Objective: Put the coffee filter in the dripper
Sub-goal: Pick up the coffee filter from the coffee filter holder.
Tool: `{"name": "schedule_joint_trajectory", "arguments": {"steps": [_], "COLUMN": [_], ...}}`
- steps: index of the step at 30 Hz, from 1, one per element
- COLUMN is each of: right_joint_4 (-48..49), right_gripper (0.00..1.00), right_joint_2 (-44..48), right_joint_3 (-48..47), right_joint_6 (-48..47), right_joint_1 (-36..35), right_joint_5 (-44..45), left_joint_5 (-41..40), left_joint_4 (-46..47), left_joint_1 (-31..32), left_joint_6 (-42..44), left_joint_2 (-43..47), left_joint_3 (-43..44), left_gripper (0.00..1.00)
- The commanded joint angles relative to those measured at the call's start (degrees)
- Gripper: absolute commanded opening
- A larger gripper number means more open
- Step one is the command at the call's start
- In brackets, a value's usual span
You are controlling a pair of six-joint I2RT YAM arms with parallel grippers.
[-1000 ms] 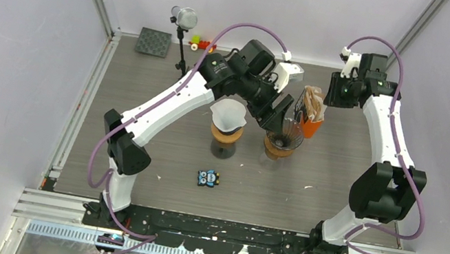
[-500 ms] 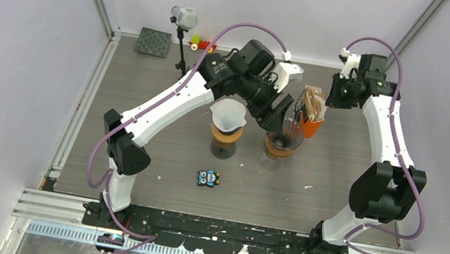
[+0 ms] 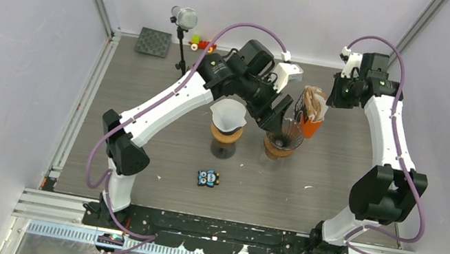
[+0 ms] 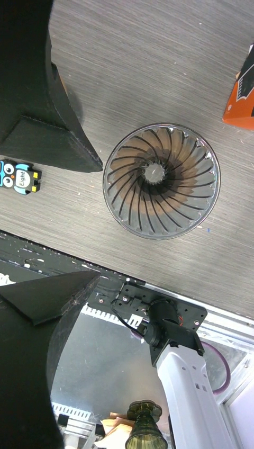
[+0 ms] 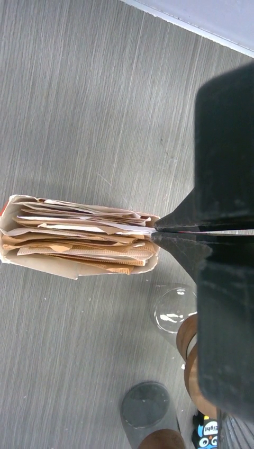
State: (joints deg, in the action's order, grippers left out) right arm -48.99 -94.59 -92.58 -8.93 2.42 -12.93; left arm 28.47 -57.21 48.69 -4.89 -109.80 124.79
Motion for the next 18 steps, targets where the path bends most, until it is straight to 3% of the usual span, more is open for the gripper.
{"name": "schedule_joint_trajectory", "arguments": {"steps": [1,7,14,18], "right_joint_4": [-0.2,0.1,0.5,1.3], "right_gripper": [0.03,0.06,0.22,0.16], "right_joint_2": [4.8,5.3,2.8,1.3], "right_joint_3": [-2.2,-0.5,0.2,1.7], "right_joint_6": [-0.5,-0.6,-0.9,-1.1], "right_joint_1": [-0.1,-0.1,-0.2,-0.4], "right_joint_5": [-1.0,-1.5,-1.1,-0.7], "left_joint_5": [0.2,0.3,0.2,0.3], "left_joint_4": [1.7,1.8,1.8,1.9], "left_joint_1": [0.2,0.2,0.2,0.2], "left_joint_6": [1.2,1.2,1.4,1.6], "left_joint_2": [3.4,3.6,3.9,4.1], "left_joint_3": [0.1,-0.1,-0.5,-0.9], "left_gripper": [0.70,0.70,0.70,0.70]}}
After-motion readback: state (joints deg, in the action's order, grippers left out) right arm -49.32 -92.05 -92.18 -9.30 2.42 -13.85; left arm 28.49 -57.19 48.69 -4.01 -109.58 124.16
